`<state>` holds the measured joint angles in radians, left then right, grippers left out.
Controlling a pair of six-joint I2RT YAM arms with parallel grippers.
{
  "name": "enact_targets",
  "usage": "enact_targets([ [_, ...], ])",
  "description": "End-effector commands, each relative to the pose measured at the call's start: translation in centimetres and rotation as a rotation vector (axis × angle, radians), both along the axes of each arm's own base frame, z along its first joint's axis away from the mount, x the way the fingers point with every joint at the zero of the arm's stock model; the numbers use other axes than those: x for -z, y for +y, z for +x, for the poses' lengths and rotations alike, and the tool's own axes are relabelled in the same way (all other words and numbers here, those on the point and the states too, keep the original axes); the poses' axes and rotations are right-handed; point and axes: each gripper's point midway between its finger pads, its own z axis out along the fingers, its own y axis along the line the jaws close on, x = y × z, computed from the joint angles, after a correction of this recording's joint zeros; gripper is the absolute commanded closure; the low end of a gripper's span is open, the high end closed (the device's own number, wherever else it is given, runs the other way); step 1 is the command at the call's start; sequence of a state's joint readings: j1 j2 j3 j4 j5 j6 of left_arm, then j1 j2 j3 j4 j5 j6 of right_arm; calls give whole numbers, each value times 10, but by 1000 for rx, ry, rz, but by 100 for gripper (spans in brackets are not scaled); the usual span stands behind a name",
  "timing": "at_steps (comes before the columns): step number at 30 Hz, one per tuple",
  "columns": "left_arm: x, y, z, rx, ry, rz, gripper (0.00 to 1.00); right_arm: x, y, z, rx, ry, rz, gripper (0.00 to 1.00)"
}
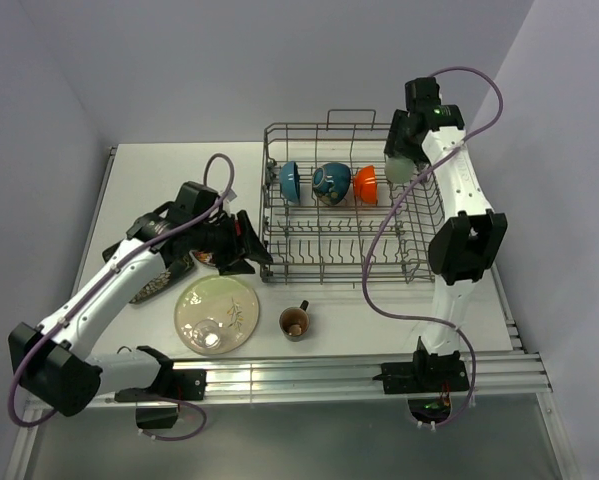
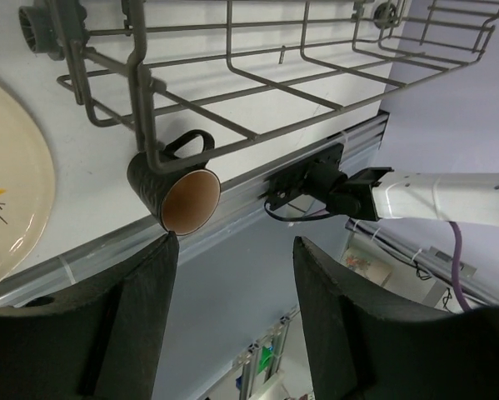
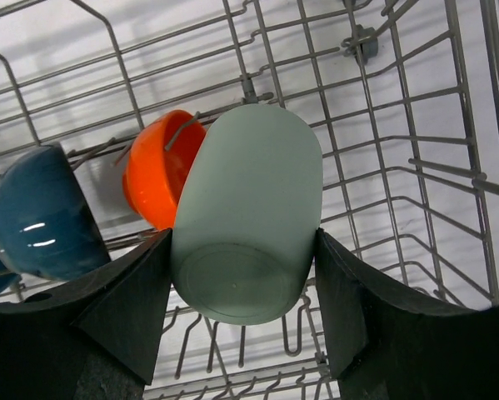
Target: Load the mixed dishes into the dish rack
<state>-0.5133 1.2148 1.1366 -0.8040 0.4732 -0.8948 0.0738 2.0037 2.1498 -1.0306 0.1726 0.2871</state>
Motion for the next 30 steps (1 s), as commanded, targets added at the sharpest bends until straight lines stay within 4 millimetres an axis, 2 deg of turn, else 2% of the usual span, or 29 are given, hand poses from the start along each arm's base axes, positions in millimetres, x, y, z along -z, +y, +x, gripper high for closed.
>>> enact_targets([
  [1,-11,-13,-1,104,-45,-19,37,-17,-11,15,9,-63,-50,100],
  [4,-13,-24,0,155,-49,-11,38,-14,-10,23,4,-72,-48,100],
  [8,-5,-33,-2,200,-19,13,39,-8,-8,30,2,-71,-30,100],
  [9,-4,-34,-3,206,-16,16,39,0,-6,33,-2,-55,-25,100],
  [16,3,-37,-5,238,10,44,40,12,-3,41,-7,-50,7,100],
  [18,8,-36,-7,245,31,62,40,20,-1,43,-12,-33,17,100],
  [19,13,-36,-8,249,42,76,40,21,-1,44,-12,-34,20,93],
  [20,17,-34,-10,251,54,96,41,25,-1,45,-9,-24,26,67],
  [22,25,-32,-14,254,69,121,40,27,3,46,-17,-19,36,46],
  [23,28,-30,-16,252,75,131,40,28,4,45,-15,-17,45,28],
  [25,39,-27,-20,249,93,149,40,31,6,43,-19,-8,51,15],
  [26,42,-26,-22,247,100,153,41,26,6,42,-21,-19,52,7],
  [28,53,-23,-25,242,109,166,41,25,7,39,-23,-19,52,2],
  [30,65,-21,-32,243,133,180,42,13,6,35,-28,-42,51,0],
])
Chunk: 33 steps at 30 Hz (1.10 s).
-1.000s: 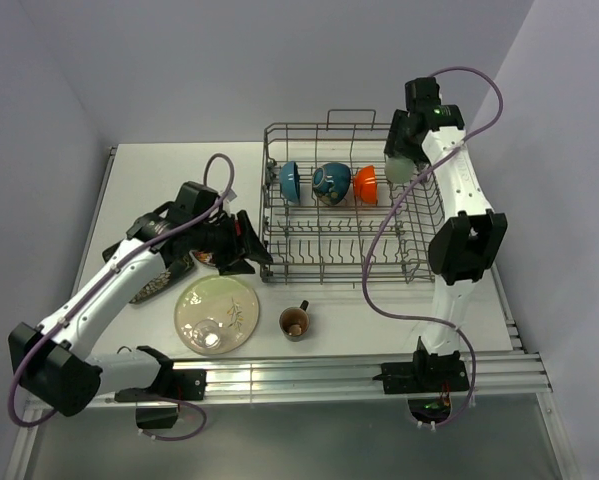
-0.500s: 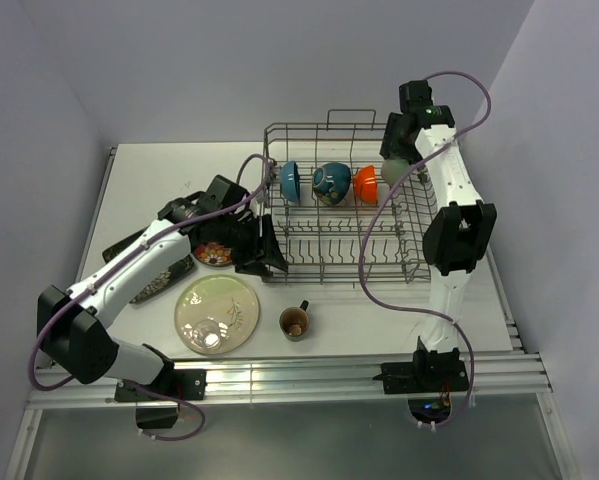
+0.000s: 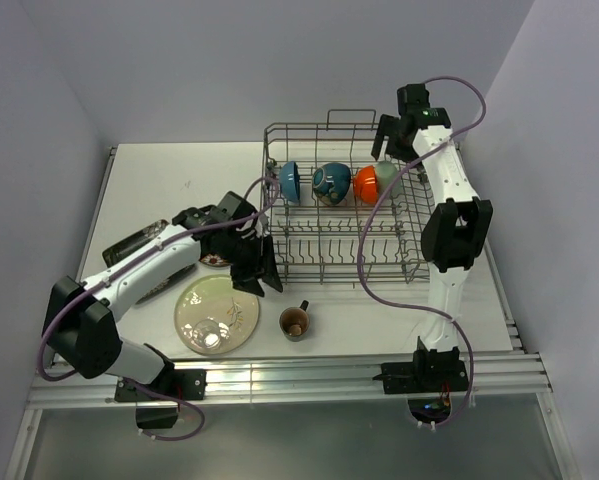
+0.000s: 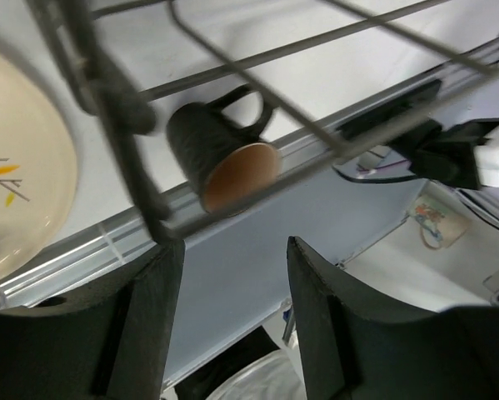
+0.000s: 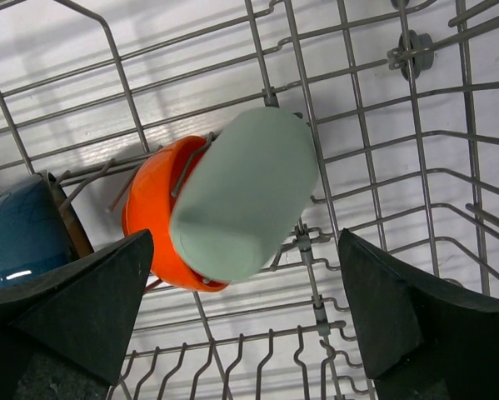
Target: Load the mixed dishes into the dish rack
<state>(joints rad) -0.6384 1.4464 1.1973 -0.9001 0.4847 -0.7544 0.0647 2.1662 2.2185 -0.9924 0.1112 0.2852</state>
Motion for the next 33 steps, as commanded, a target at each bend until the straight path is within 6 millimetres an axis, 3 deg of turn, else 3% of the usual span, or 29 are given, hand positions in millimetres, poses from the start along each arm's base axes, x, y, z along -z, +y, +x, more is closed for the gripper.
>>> enact_targets([
  [1,12,2,-7,11,-20,13,43,-43,-2,0,2,-110,7,0],
  [4,21,-5,-13,21,-12,7,44,-67,-1,-11,2,-144,10,0],
  [5,24,-7,-15,24,-8,8,44,-82,4,-19,-3,-170,20,0],
  [7,32,-11,-21,41,-3,25,45,-89,14,-33,-22,-173,50,0],
  [8,33,-15,-21,42,-6,21,46,-112,25,-45,-53,-221,64,0],
  [10,38,-21,-29,55,6,24,46,-119,39,-62,-89,-229,77,0],
  [11,40,-25,-29,57,-3,21,46,-140,50,-78,-121,-274,92,0],
  [13,49,-28,-38,65,14,37,47,-150,61,-97,-155,-286,108,0],
  [14,52,-31,-38,62,7,36,47,-171,65,-115,-174,-336,122,0],
  [15,58,-32,-45,73,15,46,47,-175,73,-126,-200,-342,130,0],
  [16,61,-34,-47,65,26,51,48,-192,73,-146,-212,-382,140,0],
  [19,76,-34,-56,65,24,103,50,-204,72,-176,-227,-401,149,0],
  [20,80,-33,-58,68,24,115,50,-217,69,-193,-235,-437,157,0],
  [25,102,-27,-69,61,-7,221,54,-239,57,-247,-245,-517,179,0],
  [29,113,-17,-72,31,-34,281,54,-241,53,-267,-245,-538,185,0],
  [33,105,-5,-65,-47,-88,284,51,-241,60,-279,-284,-532,227,0],
])
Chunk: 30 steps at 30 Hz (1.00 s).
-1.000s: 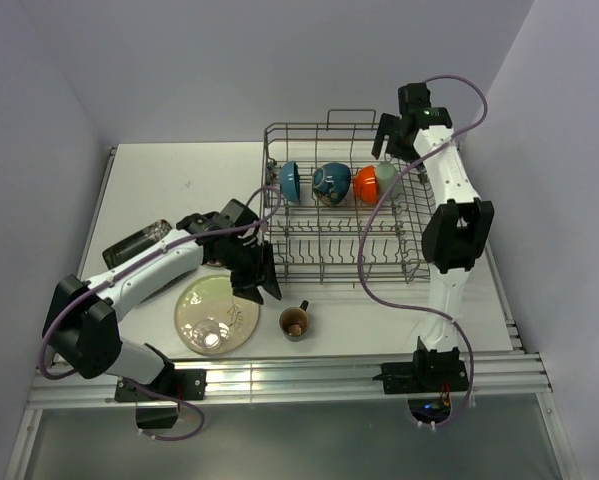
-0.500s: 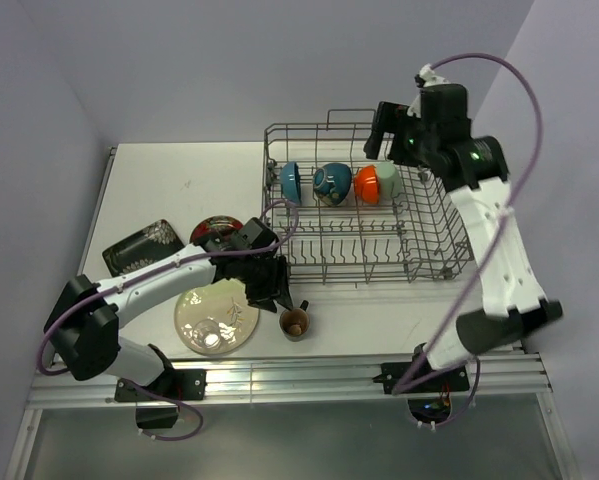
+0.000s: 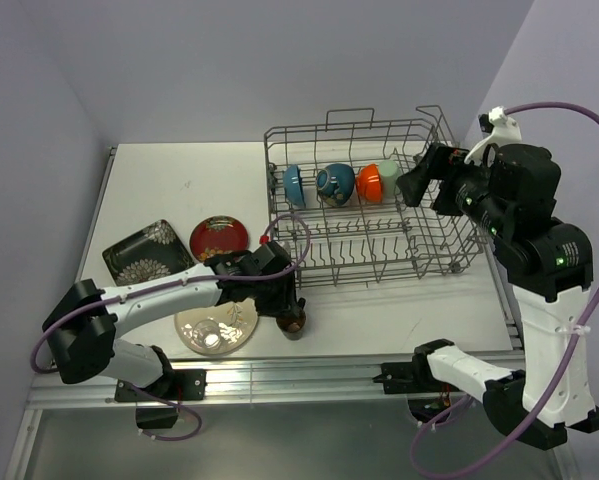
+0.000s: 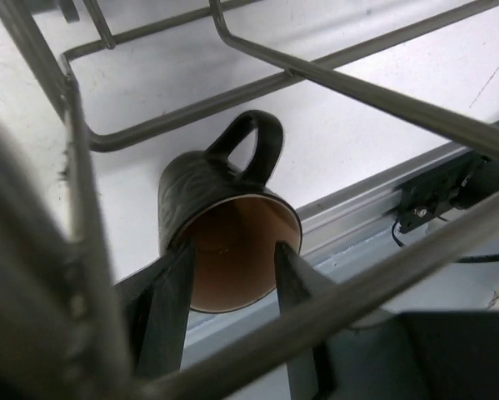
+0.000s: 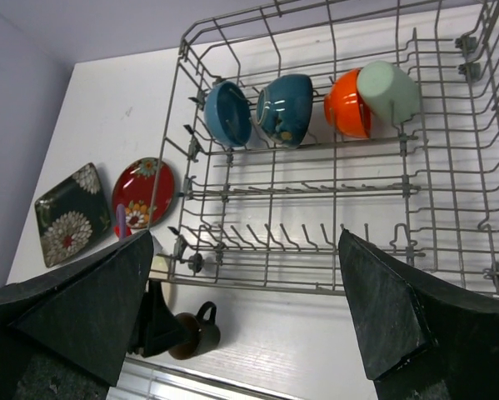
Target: Load the mixed dishes into the dish rack
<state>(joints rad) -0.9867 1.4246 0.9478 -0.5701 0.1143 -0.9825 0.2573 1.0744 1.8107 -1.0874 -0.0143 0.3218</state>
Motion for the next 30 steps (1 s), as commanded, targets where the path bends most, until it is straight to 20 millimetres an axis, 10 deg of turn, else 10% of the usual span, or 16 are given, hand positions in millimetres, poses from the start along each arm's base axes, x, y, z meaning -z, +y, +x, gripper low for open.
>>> enact_targets([
  [1,35,39,-22,-71,85,161,49,7,8,-5,-40,28,21,0],
  [11,33,71,-32,-150,82,209,42,5,19,-6,-89,27,45,0],
  [30,16,33,-2,-89,-29,174,41,7,17,-9,-86,22,22,0],
])
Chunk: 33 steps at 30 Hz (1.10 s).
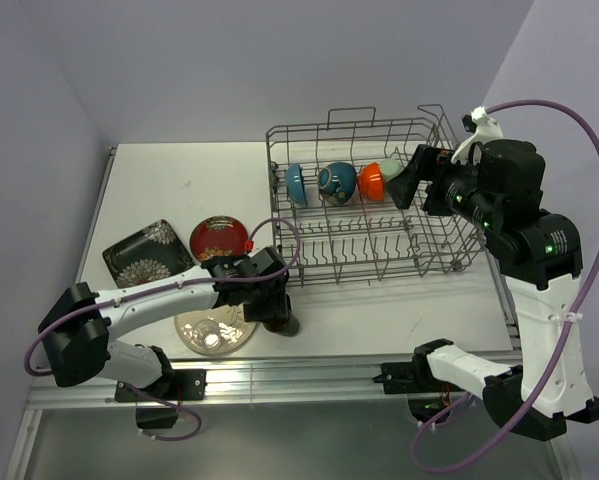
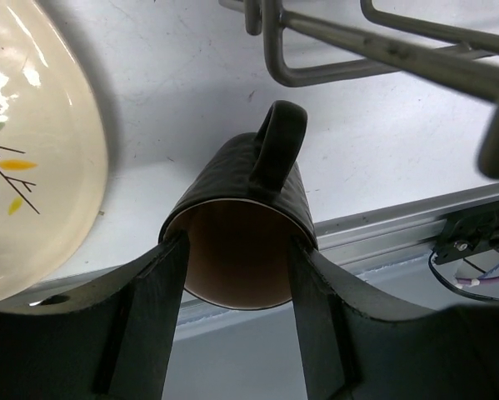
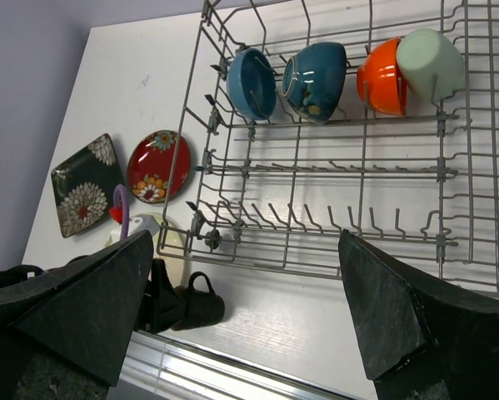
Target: Load the mixed dishes into the dish rack
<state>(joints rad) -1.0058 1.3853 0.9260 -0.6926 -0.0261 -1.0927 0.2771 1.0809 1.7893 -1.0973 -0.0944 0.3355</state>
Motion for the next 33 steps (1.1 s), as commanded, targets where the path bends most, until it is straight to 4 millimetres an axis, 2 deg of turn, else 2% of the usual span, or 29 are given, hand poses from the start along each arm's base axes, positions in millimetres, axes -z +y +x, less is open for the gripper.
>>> enact_targets([
  [1,2,-1,2,56,-29,37,41,-3,-3,-3,8,-26,-8,0],
  [5,-14,-5,4,55,-66,6,39,-3,-3,-2,5,-27,-11,0],
  [11,-39,-2,5,45,-124,-41,26,-1,0,2,-3,-20,-8,0],
  [15,-36,14,5,13,-132,14,11,4,4,4,-16,-4,-3,0],
  [17,-36,16,5,9,-135,18,9,5,5,4,-19,-2,1,0],
  [18,-35,17,5,9,-134,19,3,6,6,4,-23,0,3,0],
  [19,-37,17,5,4,-140,12,1,8,6,4,-22,6,2,0],
  [27,-67,20,23,-43,-249,-31,1,12,8,1,-33,18,14,0],
  [33,-71,17,46,-49,-261,-16,2,16,7,-3,-29,30,15,0],
])
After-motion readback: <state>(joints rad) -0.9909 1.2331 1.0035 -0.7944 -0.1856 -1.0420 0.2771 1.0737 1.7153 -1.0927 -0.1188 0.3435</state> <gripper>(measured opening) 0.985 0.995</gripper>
